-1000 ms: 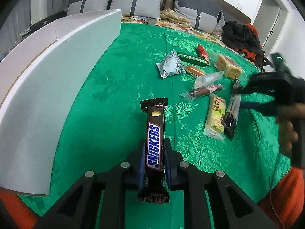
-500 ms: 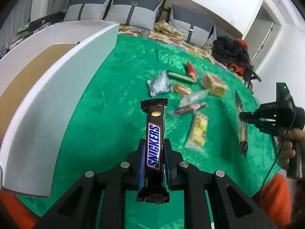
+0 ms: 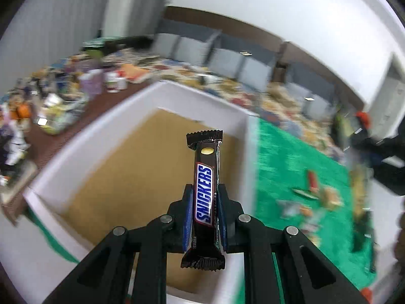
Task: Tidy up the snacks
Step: 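Carry both snacks over the white box and release them inside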
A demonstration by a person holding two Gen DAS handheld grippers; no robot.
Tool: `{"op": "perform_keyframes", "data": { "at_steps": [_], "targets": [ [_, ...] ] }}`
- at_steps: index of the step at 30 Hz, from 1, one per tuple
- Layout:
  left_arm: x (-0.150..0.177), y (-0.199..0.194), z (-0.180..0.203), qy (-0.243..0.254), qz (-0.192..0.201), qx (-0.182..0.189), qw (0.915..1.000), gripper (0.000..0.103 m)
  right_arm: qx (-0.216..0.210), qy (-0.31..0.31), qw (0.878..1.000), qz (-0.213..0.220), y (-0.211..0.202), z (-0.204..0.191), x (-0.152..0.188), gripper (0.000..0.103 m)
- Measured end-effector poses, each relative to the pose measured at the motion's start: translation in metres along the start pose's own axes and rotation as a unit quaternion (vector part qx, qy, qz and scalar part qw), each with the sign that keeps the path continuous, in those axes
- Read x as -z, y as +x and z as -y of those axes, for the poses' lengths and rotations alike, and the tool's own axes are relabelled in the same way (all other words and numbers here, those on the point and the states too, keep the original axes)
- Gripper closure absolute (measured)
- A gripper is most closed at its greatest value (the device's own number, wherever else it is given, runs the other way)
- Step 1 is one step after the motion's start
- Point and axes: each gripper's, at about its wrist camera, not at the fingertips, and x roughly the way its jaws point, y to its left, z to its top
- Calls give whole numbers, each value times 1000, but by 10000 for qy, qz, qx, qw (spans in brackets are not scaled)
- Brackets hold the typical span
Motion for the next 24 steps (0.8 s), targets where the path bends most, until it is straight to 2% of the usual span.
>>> {"op": "perform_keyframes", "data": {
  "at_steps": [2,3,4,5,7,9,12,14,17,19,24],
  "targets": [
    [-7,15,-24,-10,-233,-343,9991,73,-102,-174,9998,-54,33,-29,1,79],
    [-8,24,-38,-69,-377,-430,9983,48,-75,-227,9997,-81,46,-36,2,66],
    [-7,28,-47,-121,-425,-491,9978,35,7,-298,9995,-91,60,-42,1,48],
    [-4,28,-56,-166,-397,-606,9972,23,55,-324,9994,-48,62,-44,3,45],
    [6,26,-65,-201,-351,-734,9965,23,164,-403,9989,166,55,-40,12,44],
    [18,20,-69,-235,-310,-691,9968,23,409,-620,9968,284,38,-28,24,39],
    [28,19,-52,-67,-219,-609,9979,22,1299,-1040,9851,433,19,16,42,38],
    [28,20,-32,180,-87,-544,9983,22,2114,-1276,9681,425,5,64,58,38],
    [30,24,0,600,74,-428,9973,22,3252,-1213,9375,257,-28,153,89,38],
    [29,33,18,807,75,-464,9956,22,3750,-943,9219,259,-59,206,107,38],
    [35,59,45,920,-101,-866,9919,22,4433,-192,8948,498,-137,292,129,38]
  ]
}}
